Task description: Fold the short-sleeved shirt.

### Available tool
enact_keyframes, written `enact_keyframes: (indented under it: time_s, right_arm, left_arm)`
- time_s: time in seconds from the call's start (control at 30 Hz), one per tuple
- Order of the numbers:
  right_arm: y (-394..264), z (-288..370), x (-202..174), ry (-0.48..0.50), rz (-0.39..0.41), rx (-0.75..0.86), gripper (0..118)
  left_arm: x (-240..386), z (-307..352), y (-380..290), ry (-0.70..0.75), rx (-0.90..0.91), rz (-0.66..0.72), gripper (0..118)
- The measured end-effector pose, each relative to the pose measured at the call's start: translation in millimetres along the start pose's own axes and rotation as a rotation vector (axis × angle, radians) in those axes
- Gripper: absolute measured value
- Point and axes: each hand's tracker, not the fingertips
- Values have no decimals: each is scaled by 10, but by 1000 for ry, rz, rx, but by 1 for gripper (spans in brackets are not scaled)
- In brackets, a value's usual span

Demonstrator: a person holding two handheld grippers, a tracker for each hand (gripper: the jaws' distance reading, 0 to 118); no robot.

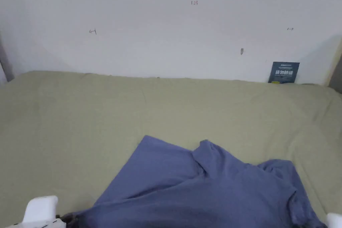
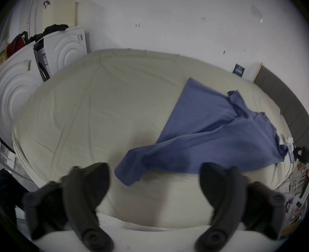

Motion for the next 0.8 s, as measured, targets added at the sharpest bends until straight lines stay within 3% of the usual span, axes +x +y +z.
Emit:
enact_keyframes:
  time_s: [0.1, 0.13, 0.2, 0.3, 0.53, 0.57, 0.63, 0.67, 0.7, 0.73, 0.8]
  right_arm:
    - [-66, 227, -281, 38, 0, 56, 1]
    - [-171, 97, -187, 43, -19, 64, 1]
    - [-206, 103, -237, 2, 37, 110, 1]
    - [-221, 141, -343, 13, 34, 117, 1]
    - [-273, 49, -418, 36, 74, 93, 1]
    - [-275, 33, -422, 40, 72, 88, 1]
    - [-275, -3, -420, 43, 71, 79, 1]
    - [-293, -13, -446, 42, 75, 74, 1]
    - [-299, -29, -450, 45, 77, 67, 1]
    - [-303, -50, -452, 43, 78, 62, 1]
    - [-322, -87, -465, 43, 87, 46, 1]
  left_arm:
    - [-116, 63, -116, -9, 11, -5, 0]
    - [-153, 85, -167, -8, 28, -2, 0]
    - [-214, 114, -205, -2, 36, -14, 0]
    - [10, 296, -244, 11, 46, 8, 0]
    - [-271, -1, -165, 32, -6, 28, 0]
    - [-302, -69, -144, 33, -11, 32, 9]
    - [-383, -221, -106, 27, -24, 35, 109]
    - [-418, -331, -81, 28, -52, 38, 118]
    - [-449, -410, -69, 32, -115, 46, 114]
    - [-439, -550, 52, 43, -39, 32, 114]
    - [-419, -644, 314, 27, -66, -17, 114]
